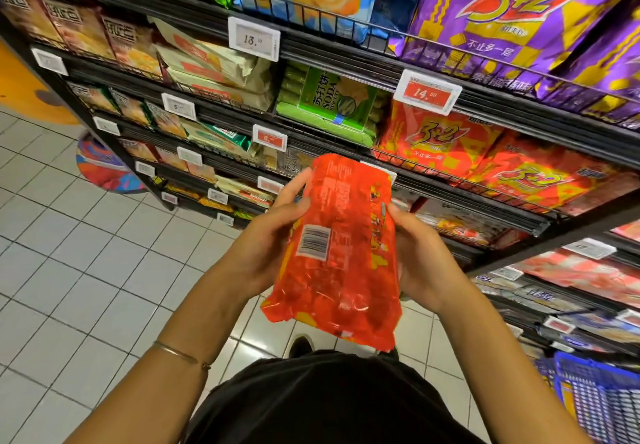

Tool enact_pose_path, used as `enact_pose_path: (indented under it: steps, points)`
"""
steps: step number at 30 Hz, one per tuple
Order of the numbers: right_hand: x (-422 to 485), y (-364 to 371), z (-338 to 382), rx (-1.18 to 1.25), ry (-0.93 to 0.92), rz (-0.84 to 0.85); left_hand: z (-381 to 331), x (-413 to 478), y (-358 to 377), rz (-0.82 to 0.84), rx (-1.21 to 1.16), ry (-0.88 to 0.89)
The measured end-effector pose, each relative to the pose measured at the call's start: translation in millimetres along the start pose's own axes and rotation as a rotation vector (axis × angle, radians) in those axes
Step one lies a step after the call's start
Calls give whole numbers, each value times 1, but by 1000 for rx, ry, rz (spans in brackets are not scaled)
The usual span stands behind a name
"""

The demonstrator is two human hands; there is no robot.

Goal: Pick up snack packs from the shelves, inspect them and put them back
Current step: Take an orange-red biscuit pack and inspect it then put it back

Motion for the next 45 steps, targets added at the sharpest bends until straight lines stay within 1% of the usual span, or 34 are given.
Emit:
enact_pose_path:
  steps: [2, 4, 8, 11, 13, 15, 17, 19, 22, 25, 26, 27, 30, 32, 35, 36, 38, 40, 42, 43, 44, 45]
  points:
    - [0, 4, -4, 42, 18, 25, 5, 0, -2, 11, 19, -10]
    - [0, 4, -2, 72, -4, 32, 11, 2, -5, -2, 76, -51]
    - [1, -8, 11, 47, -121, -53, 6, 7, -12, -24, 266, -39]
    - [4, -20, 18, 20, -210, -111, -3, 10, -24, -97, 463, 10]
    - [4, -23, 19, 36, -238, -127, -13, 9, -30, -164, 641, 65]
    - [5, -22, 19, 42, -261, -139, -25, 9, -29, -205, 759, 188]
    - [5, -18, 18, 43, -283, -149, -37, 6, -24, -224, 856, 334]
    - [5, -14, 16, 40, -298, -147, -44, 2, -12, -197, 973, 444]
    - [2, -7, 20, 1, -344, -153, -38, -5, 14, -113, 1097, 520]
    - [-2, 3, 31, -35, -399, -149, -25, -6, 31, -135, 1282, 542]
    - [-4, 6, 36, -47, -413, -151, -22, -5, 31, -144, 1263, 514]
    - [-6, 7, 40, -68, -427, -157, -19, -3, 29, -137, 1176, 471]
    - [-11, 9, 52, -129, -442, -152, -16, 4, 19, -81, 752, 329]
    - [-12, 7, 54, -152, -430, -141, -11, 7, 12, -57, 509, 191]
    - [-8, 6, 51, -148, -382, -153, 3, 4, 19, 84, 122, -36]
    - [-6, 8, 48, -146, -356, -147, 5, 2, 23, 126, 9, -69]
    - [-2, 15, 39, -105, -278, -97, 5, 1, 27, 150, -148, -80]
    - [4, 18, 29, -28, -193, -31, 10, 0, 31, 166, -204, -111]
    - [6, 20, 24, 43, -132, 13, 21, -4, 39, 231, -161, -196]
    - [7, 20, 25, 64, -121, 23, 24, -4, 40, 237, -100, -215]
    - [7, 19, 28, 64, -129, 11, 25, -1, 35, 196, 8, -194]
    - [7, 16, 32, 52, -150, -16, 23, 3, 25, 121, 153, -151]
Point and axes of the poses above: each hand's wrist, its own x-axis towards the middle knuckle, its own y-axis out of the palm, z = x × y, the point moved 9 cm from there along x, towards the middle knuckle, and after that the axes turned 7 degrees about -z, right-handed, at the moved point
